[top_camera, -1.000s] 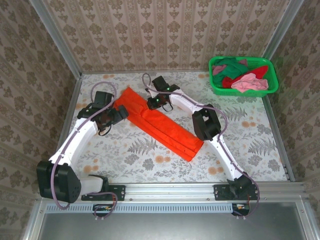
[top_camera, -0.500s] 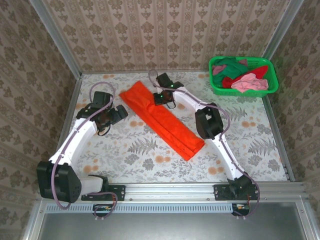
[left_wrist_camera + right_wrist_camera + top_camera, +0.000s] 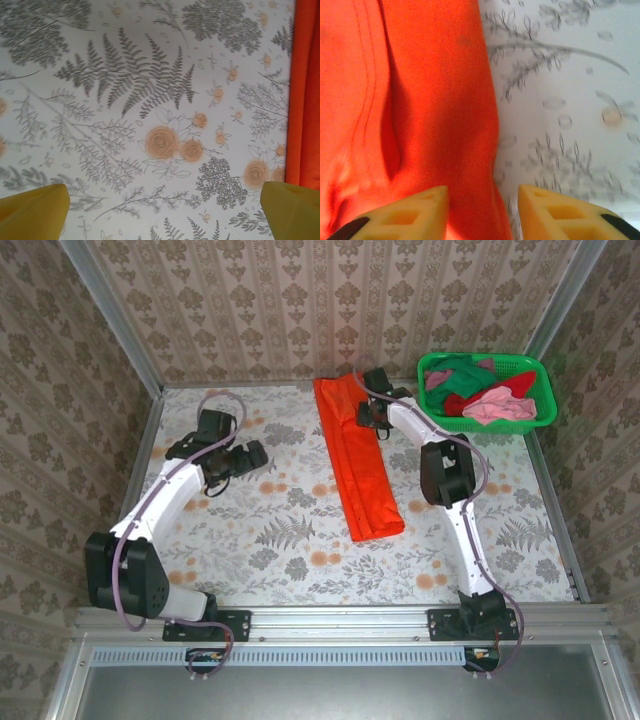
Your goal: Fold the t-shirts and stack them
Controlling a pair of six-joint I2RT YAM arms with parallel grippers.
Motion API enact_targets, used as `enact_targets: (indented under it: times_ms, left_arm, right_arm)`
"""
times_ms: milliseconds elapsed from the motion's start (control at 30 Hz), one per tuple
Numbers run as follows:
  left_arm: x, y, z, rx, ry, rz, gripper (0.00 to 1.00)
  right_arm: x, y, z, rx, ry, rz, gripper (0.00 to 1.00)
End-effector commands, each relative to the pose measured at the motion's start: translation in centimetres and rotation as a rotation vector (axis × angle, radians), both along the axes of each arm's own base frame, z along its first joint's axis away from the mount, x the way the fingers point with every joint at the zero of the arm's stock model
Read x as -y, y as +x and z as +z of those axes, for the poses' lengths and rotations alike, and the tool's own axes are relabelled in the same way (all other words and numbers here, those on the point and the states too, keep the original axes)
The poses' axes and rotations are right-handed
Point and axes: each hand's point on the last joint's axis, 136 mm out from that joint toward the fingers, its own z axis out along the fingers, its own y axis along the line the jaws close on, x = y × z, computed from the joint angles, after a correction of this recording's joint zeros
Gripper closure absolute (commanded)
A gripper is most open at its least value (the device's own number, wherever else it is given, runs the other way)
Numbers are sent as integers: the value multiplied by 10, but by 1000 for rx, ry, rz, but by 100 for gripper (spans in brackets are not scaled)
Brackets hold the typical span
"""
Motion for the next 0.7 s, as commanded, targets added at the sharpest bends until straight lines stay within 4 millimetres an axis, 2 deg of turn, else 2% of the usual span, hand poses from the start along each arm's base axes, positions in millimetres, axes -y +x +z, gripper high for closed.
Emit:
enact_targets:
  times_ms: [0, 67, 167, 300, 433, 567, 667]
  left_arm:
    - [18, 12, 17, 85, -11, -109, 0]
    - [28, 14, 21, 121, -28, -159, 0]
    - [33, 15, 26, 162, -33, -201, 0]
    - [31, 17, 36, 254, -14, -223, 0]
    - [27, 17, 44, 319, 29, -257, 0]
    - [22, 18, 41, 306, 59, -265, 0]
    - [22, 19, 40, 300, 52, -259, 0]
  right_arm:
    - [-16, -14, 74, 141, 57, 48, 46]
    - [-18, -35, 81, 150, 73, 73, 44]
    - [-22, -78, 77, 119, 112, 110, 44]
    - [-34, -146, 59, 23, 196, 183, 40]
    - [-41, -206, 36, -78, 203, 243, 40]
    - [-54, -243, 18, -162, 236, 285, 42]
    - [-66, -253, 8, -202, 252, 315, 43]
